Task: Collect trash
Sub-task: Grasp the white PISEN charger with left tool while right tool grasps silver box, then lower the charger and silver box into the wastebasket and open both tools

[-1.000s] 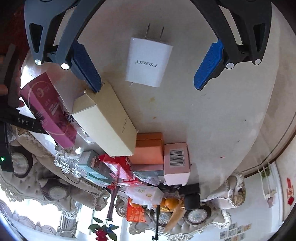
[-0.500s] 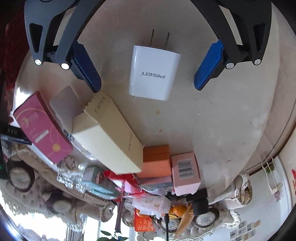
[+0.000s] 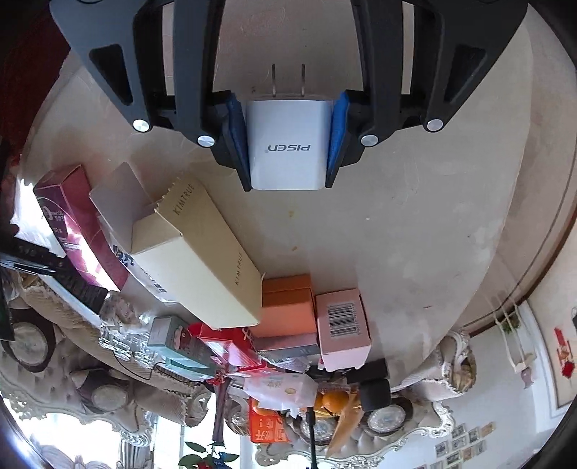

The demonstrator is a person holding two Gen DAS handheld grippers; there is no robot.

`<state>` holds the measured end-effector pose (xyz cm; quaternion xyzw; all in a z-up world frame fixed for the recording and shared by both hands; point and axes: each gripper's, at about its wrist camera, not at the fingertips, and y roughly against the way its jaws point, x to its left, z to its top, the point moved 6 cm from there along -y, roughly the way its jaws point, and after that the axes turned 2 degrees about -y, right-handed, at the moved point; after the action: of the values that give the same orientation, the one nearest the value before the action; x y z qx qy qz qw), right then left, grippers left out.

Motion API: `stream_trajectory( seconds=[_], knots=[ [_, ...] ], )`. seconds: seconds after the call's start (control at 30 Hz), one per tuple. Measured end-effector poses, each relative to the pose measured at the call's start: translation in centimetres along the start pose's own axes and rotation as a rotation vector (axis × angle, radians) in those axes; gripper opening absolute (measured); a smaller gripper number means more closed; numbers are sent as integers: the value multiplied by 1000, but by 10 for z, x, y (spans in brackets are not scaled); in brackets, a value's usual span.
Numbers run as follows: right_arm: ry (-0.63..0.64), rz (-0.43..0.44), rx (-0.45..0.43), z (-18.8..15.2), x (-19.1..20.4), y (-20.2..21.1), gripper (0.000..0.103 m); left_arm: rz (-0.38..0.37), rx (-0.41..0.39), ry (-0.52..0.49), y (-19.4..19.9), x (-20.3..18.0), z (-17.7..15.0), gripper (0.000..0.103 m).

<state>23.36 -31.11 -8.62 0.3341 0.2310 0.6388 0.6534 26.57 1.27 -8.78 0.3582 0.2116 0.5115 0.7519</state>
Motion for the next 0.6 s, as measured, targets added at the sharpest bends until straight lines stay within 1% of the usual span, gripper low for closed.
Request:
stream_trajectory(
  seconds=[0.07, 0.13, 0.17, 0.23, 0.33, 0.47, 0.53, 0.6],
  knots=[
    [-15, 12, -21, 1, -4, 8, 39, -11, -16, 33, 2, 2, -1, 38],
    [-17, 31, -39, 1, -6, 21, 39, -55, -30, 85, 6, 5, -4, 38],
    [-15, 32, -45, 1, -6, 25, 39, -64, -34, 98, 8, 5, -6, 38],
    [-4, 28, -52, -2, -6, 34, 39, -65, -49, 124, 15, 7, -10, 38],
    [-23, 97, -59, -9, -3, 53, 39, -82, -72, 147, 30, 6, -14, 38],
    [46, 150, -109, -22, 16, 100, 39, -108, -126, 153, 68, -4, -19, 38],
    [95, 210, -118, -39, 33, 128, 39, -138, -161, 148, 94, -18, -25, 38],
    [127, 286, -98, -60, 48, 150, 39, -162, -185, 137, 116, -33, -34, 38]
  ],
)
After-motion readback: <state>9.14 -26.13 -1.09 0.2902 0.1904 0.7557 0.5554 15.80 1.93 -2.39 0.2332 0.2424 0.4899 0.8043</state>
